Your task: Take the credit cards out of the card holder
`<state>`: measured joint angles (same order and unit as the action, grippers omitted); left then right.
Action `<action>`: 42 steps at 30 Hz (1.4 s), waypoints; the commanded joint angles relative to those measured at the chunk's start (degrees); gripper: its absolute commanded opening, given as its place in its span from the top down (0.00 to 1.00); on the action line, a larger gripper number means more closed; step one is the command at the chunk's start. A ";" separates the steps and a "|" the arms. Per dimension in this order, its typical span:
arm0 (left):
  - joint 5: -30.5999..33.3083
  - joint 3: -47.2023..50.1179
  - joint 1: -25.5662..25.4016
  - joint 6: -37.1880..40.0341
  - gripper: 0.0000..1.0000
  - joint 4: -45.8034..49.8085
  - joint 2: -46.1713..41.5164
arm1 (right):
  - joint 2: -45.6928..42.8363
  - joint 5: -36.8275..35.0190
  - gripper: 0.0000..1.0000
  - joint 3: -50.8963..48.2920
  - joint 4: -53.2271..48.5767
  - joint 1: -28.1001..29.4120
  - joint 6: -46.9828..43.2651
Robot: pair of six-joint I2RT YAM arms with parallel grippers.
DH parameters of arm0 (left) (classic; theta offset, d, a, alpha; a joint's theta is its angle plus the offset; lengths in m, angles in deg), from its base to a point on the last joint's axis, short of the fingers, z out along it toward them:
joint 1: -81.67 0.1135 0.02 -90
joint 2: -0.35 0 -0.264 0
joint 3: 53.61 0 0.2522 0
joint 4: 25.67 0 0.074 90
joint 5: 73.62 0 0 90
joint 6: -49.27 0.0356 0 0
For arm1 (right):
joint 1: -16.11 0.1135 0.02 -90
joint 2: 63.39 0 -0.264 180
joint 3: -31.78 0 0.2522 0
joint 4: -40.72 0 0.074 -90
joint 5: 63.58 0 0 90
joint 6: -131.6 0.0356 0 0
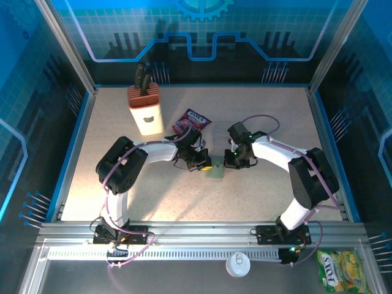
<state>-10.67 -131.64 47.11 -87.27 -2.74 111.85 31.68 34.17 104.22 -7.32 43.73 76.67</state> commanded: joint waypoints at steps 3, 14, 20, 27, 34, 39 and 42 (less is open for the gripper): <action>2.99 1.03 0.11 0.41 0.95 7.34 2.06 | 2.79 1.90 0.90 4.83 -0.33 3.80 -0.39; 2.69 1.22 1.15 -2.54 0.87 3.69 -4.36 | 5.70 -4.48 0.81 10.08 -5.97 6.72 -0.17; 2.70 5.02 2.63 -4.69 0.88 0.70 -7.71 | 7.90 -6.64 0.77 13.40 -8.70 8.40 -0.29; 2.09 8.05 4.13 -4.72 0.89 -0.71 -9.88 | 11.84 -9.85 0.73 17.98 -12.05 10.85 0.46; 1.57 9.21 4.60 -4.43 0.89 -1.37 -10.51 | 14.74 -14.13 0.72 20.51 -14.53 11.97 1.23; 1.51 9.43 4.62 -4.51 0.88 -1.70 -10.43 | 16.27 -14.07 0.75 20.63 -14.39 12.08 0.97; 1.29 9.27 4.53 -4.78 0.89 -2.12 -10.27 | 16.69 -13.97 0.79 20.10 -14.06 12.06 0.90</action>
<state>-8.35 -123.01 51.46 -90.59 -4.29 103.04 47.02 21.19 123.65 -19.80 55.10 77.24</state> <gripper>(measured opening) 0.114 0.225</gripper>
